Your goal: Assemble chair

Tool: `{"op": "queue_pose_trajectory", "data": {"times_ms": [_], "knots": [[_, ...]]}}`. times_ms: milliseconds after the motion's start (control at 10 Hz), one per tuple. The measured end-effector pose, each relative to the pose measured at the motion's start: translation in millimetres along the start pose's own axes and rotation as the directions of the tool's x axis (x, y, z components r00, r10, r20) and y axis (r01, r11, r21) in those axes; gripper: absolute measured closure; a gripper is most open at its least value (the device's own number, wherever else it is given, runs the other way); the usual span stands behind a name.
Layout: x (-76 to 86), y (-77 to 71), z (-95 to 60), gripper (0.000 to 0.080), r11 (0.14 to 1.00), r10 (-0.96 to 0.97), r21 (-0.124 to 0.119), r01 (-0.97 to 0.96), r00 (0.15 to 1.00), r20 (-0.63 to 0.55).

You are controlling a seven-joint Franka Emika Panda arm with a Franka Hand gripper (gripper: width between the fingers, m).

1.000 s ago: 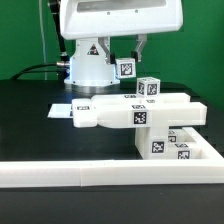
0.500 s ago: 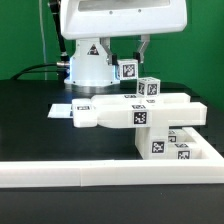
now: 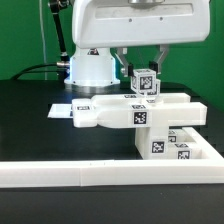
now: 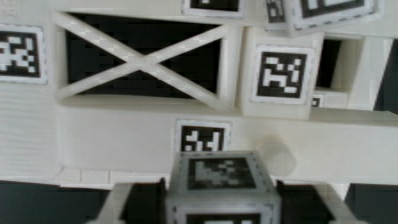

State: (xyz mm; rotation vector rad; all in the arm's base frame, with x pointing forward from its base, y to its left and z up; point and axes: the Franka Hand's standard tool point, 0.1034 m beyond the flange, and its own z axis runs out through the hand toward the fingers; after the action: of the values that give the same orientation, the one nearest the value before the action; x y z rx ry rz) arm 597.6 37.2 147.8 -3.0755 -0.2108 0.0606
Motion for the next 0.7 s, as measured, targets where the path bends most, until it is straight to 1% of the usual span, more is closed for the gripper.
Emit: {"op": "queue_pose_trajectory", "data": {"times_ms": [200, 300, 500, 600, 700], "knots": [[-0.1, -0.6, 1.0, 0.0509, 1.0, 0.003, -0.001, -0.003, 1.0, 0.002], [0.6, -7.5, 1.6, 0.0509, 1.0, 0.006, -0.011, -0.006, 1.0, 0.005], [1.6, -23.4, 3.2, 0.0509, 1.0, 0.017, -0.007, -0.017, 1.0, 0.006], [1.4, -25.8, 4.1, 0.0509, 1.0, 0.017, -0.006, -0.017, 1.0, 0.007], [1.3, -23.9, 4.0, 0.0509, 1.0, 0.021, -0.006, -0.02, 1.0, 0.007]]}}
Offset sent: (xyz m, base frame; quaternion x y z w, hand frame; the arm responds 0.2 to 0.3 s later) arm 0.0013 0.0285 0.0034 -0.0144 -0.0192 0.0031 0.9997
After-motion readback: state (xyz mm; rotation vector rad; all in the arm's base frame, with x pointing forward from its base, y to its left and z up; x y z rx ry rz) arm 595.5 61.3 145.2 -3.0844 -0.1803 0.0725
